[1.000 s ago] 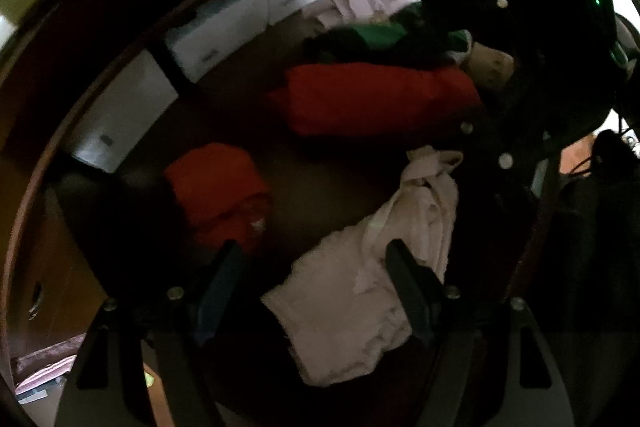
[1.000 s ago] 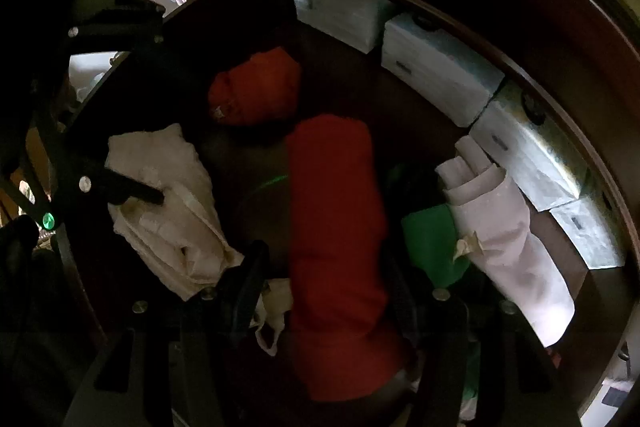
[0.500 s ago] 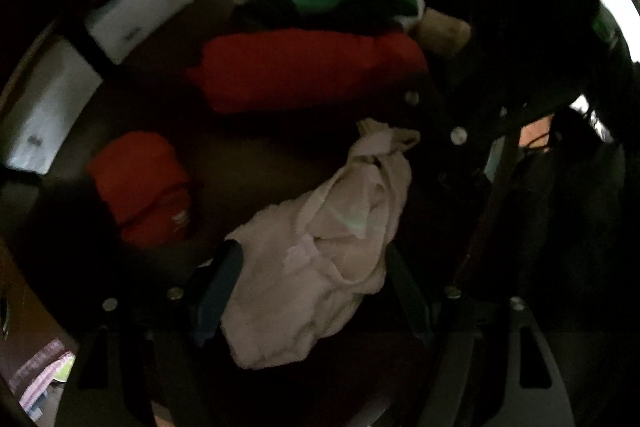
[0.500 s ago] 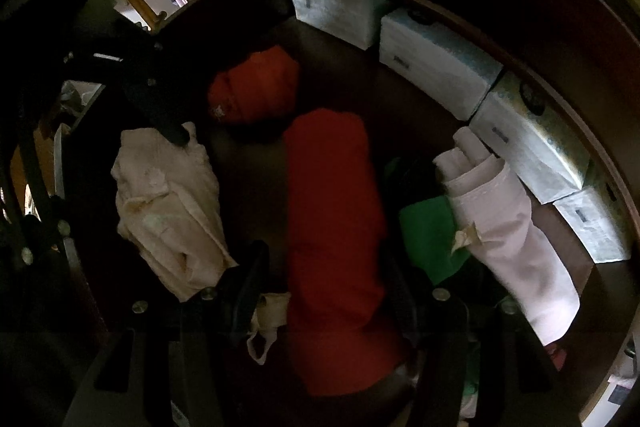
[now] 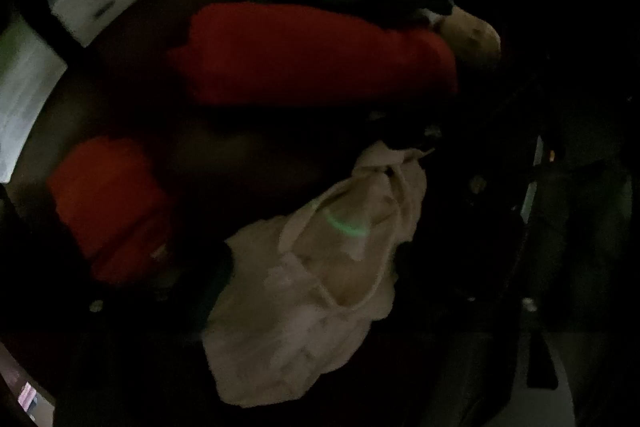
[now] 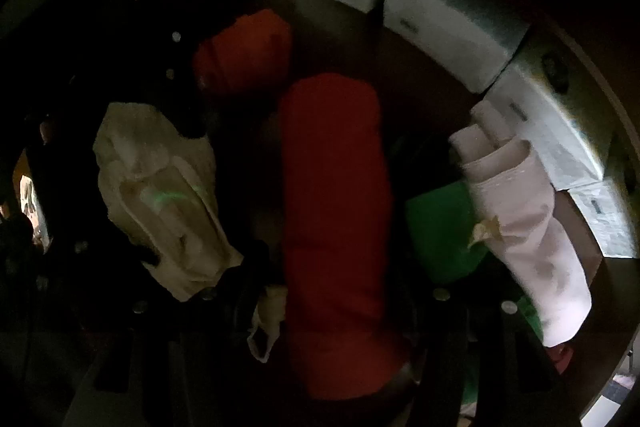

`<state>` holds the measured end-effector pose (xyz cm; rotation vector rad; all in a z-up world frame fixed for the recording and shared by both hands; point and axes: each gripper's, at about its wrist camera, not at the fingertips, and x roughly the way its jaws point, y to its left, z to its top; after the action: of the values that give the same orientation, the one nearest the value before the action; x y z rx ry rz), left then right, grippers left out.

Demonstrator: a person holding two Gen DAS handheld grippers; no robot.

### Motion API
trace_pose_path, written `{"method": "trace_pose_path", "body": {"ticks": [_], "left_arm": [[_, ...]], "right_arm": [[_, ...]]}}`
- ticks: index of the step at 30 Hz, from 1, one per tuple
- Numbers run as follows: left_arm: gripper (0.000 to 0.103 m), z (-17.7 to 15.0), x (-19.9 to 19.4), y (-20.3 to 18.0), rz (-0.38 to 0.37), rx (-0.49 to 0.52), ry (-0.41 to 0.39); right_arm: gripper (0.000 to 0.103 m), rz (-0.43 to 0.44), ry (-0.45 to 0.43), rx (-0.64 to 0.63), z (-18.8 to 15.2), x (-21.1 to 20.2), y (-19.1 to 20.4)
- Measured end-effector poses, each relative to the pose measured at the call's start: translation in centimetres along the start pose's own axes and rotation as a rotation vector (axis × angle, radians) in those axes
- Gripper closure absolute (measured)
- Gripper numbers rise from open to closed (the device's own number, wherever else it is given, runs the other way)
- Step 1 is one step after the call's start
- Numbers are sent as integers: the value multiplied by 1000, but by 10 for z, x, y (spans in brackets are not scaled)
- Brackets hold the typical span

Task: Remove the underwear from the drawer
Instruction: 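Reach both grippers into the drawer toward the beige underwear and red sock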

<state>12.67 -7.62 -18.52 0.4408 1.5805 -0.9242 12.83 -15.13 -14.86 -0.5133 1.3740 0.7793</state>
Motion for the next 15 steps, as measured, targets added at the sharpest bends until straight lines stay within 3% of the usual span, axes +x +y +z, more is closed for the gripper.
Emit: {"method": "trace_pose_path", "body": {"ticks": [6, 8, 10, 15], "left_arm": [[16, -6, -1, 1, 3, -9, -46], [24, -10, -3, 0, 16, -10, -63], [32, -13, -5, 1, 18, -7, -78], [55, -23, -9, -14, 20, 12, -123]], "right_arm": [[43, 1, 29, -4, 9, 7, -3], [45, -7, 30, -11, 10, 8, -3], [58, -22, 17, -1, 11, 7, -6], [65, -4, -15, 19, 6, 3, -13]]}}
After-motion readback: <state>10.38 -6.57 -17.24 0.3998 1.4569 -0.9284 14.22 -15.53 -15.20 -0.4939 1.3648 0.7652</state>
